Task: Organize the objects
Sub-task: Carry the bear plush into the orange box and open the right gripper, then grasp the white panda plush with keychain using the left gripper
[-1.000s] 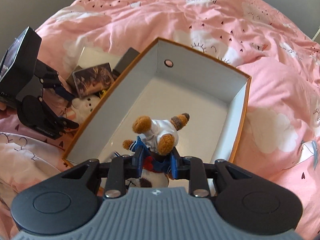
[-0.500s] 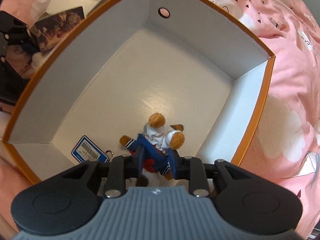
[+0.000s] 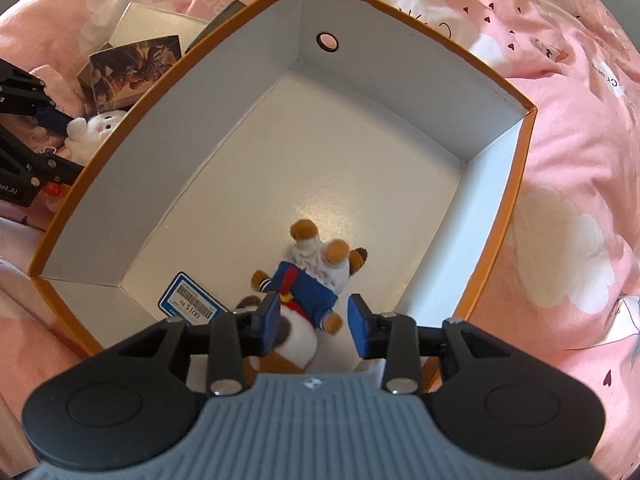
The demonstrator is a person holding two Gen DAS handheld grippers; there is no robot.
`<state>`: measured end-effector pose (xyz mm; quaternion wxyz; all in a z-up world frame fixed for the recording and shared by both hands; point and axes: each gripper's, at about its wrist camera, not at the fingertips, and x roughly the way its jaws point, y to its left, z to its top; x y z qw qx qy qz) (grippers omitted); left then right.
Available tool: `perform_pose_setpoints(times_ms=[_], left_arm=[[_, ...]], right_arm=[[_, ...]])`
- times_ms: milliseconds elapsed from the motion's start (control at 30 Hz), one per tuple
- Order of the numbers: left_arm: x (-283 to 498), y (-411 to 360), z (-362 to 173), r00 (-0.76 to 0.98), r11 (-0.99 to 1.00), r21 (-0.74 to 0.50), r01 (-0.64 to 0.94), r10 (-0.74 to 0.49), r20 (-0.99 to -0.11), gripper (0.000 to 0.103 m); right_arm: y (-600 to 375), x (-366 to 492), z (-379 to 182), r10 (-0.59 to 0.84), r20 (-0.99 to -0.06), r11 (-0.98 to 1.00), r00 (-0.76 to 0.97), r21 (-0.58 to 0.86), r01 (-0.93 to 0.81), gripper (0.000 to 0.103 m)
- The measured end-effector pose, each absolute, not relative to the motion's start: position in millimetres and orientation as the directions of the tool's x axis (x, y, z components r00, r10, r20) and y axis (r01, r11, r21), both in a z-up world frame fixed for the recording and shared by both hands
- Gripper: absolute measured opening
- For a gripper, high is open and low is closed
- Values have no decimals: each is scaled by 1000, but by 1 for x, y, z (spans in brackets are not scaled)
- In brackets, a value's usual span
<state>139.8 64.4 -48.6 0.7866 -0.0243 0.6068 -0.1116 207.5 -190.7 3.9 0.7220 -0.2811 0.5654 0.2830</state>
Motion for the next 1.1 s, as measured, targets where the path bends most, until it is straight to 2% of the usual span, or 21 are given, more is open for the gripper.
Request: perform_pose_setpoints(times_ms=[133, 333, 467, 600, 867, 1100], left_arm=[[131, 66, -23, 292, 965, -234, 119, -259, -921, 59], [112, 61, 2, 386, 957, -274, 92, -288, -877, 58], [107, 59, 17, 455, 956, -280, 86, -288, -843, 58], [105, 55, 43, 523, 947, -301, 110, -313, -793, 58], [123, 16, 54, 581, 923, -338, 181, -378, -721, 58], [141, -13, 62, 617, 911, -345, 228, -409, -672, 58]], right_arm=[[-191, 196, 1, 142, -980, 667, 139, -9, -745, 45], [-184, 188, -21, 115, -985, 666, 129, -20, -746, 60], [-184, 188, -36, 91, -990, 679, 111, -20, -734, 59], [-187, 187, -29, 83, -989, 695, 123, -31, -718, 50], [-200, 184, -16, -37, -986, 713, 165, -141, -687, 49], [-203, 183, -9, 2, -987, 727, 159, -108, -678, 50]])
